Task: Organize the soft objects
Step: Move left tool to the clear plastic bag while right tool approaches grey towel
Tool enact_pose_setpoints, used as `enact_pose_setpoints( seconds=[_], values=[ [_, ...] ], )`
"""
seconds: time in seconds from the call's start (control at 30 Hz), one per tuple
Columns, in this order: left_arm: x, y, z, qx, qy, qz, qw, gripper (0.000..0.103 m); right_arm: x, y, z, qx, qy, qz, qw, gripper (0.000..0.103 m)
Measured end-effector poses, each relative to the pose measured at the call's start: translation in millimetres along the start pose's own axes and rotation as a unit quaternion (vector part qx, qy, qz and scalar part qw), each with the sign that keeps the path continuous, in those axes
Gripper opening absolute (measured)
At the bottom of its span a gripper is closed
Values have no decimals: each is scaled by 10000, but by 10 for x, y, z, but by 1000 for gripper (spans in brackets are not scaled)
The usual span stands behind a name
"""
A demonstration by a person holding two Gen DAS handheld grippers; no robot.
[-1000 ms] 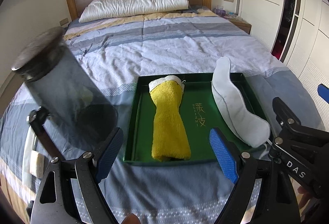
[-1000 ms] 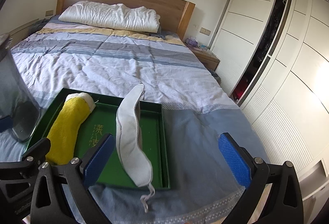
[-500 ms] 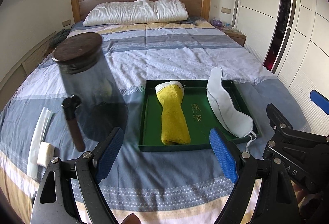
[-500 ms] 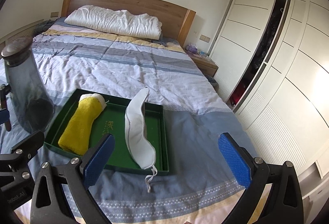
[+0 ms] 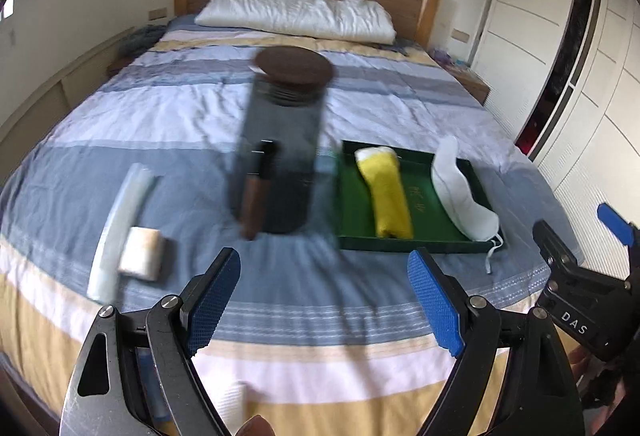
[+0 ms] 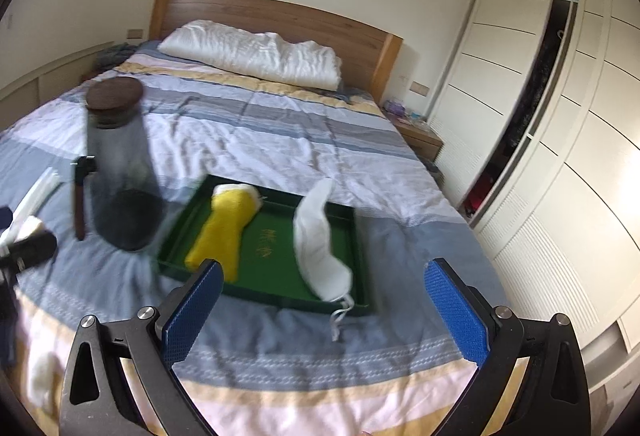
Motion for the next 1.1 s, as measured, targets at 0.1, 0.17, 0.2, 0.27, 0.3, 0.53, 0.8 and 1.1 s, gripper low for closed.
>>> enact_pose_setpoints(
  seconds=[0.1,0.17,0.2,0.27,0.3,0.53,0.8,1.1],
  values=[
    [333,12,-189,-49,80,-60,9999,82,140,-31,-199,-47,141,12,9999,103],
    [549,17,-300,-85,169,-98,9998,82,275,-51,-344,-54,332,19,9994,103],
    [673,19,-359,-88,183,-130,9997,82,335,-65,-401,-52,384,1,9992,103],
    [934,7,-478,-157,292,-146,9993,82,488,-91,-533,-67,529,0,9986,103],
    [1022,-3,-496,-166,367,-139,9991,82,550,-107,-591,-60,613,16,9981,103],
    [1762,-131,-630,-71,676,-126,9976,82,1119,-251,-933,132,1181,21,9929,103],
    [2395,-228,-667,79,909,-179,9957,82,1684,-350,-1076,383,1555,-228,9868,103],
    [2693,-209,-456,264,745,-271,9965,82,2452,-479,-1144,656,2148,-664,9722,103]
  ],
)
Point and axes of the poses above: each gripper's, at about its wrist camera, not at the fingertips, and z roughly the way its jaws point, x to its left, y to its top, the point moved 4 cm from there along z, roughly the way its jaws point, and after that the axes turned 4 degrees about -z, right-handed, at the moved point
